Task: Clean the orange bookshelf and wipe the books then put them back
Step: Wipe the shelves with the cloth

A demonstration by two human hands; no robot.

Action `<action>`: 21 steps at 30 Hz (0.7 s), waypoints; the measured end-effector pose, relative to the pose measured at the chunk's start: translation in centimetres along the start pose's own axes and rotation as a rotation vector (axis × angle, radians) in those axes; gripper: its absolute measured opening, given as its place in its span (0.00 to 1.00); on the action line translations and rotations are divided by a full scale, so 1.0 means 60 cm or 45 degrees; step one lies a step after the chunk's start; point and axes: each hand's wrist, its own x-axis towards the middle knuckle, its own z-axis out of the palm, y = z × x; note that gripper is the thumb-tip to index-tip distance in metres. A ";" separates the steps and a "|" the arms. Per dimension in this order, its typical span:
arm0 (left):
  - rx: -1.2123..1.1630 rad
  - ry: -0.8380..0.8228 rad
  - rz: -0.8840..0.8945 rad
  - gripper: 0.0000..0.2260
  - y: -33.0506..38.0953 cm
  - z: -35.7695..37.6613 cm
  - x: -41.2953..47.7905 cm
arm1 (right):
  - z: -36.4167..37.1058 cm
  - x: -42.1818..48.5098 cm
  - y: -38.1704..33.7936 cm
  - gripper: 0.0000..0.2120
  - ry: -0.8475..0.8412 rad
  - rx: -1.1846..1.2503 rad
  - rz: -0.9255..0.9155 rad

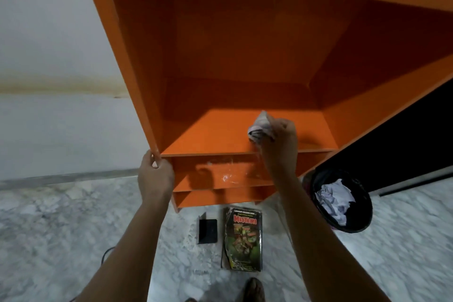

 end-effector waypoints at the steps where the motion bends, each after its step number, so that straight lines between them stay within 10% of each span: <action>1: -0.026 0.006 -0.016 0.19 -0.001 0.001 0.002 | 0.001 0.023 0.016 0.08 -0.078 -0.081 0.010; 5: -0.070 0.072 -0.023 0.19 -0.011 0.024 0.000 | 0.023 0.067 0.064 0.09 -0.442 -0.346 -0.044; 13: -0.034 0.167 0.026 0.25 -0.042 0.048 0.004 | 0.004 -0.085 -0.002 0.31 -1.199 0.148 -0.393; 21: 0.003 0.257 0.058 0.24 -0.109 0.087 0.025 | 0.071 -0.111 0.118 0.26 -1.085 0.330 -0.102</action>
